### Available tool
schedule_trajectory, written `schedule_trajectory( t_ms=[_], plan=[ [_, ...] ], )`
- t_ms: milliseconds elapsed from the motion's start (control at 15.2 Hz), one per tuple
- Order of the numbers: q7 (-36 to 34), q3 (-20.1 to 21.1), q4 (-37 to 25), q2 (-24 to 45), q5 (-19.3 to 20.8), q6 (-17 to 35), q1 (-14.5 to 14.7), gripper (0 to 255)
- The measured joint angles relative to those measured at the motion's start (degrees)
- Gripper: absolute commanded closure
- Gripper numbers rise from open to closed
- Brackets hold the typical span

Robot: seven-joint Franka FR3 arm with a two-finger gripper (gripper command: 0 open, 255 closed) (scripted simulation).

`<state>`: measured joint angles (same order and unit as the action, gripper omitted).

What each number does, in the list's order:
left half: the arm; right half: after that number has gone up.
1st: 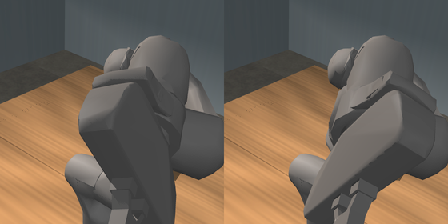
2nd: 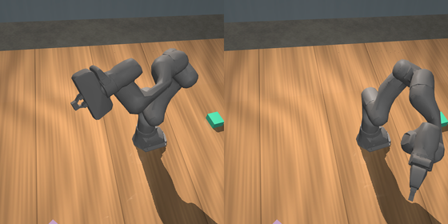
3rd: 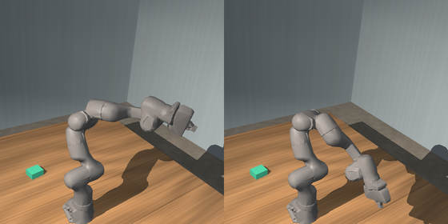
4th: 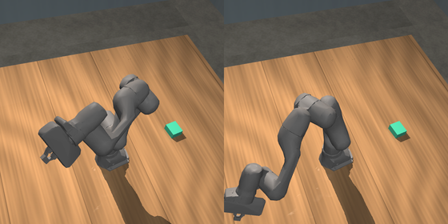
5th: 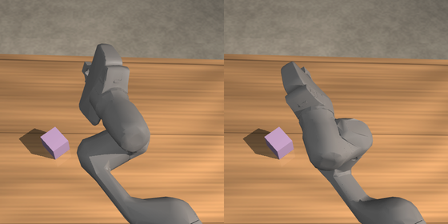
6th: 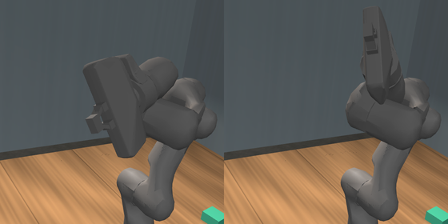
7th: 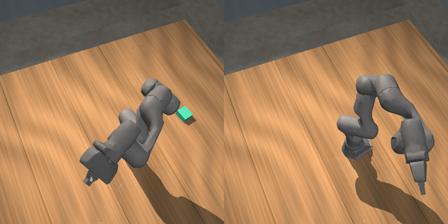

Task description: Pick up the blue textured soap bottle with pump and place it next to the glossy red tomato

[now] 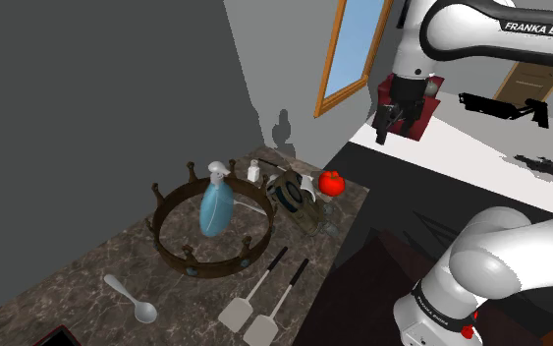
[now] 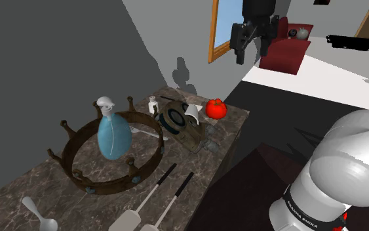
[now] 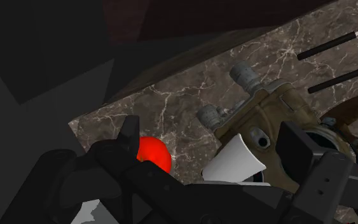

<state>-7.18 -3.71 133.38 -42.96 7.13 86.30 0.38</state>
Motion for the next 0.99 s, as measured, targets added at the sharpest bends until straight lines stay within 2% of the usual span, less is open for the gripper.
schedule_trajectory(
  t_ms=[132,396,990],
  plan=[
    [-0.52,0.52,-0.23,0.54,-0.33,0.32,0.25,0],
    [-3.83,3.61,-1.33,5.48,-2.08,4.19,1.76,0],
    [-12.07,11.28,-8.26,19.03,-4.17,11.13,4.84,0]
  ],
)
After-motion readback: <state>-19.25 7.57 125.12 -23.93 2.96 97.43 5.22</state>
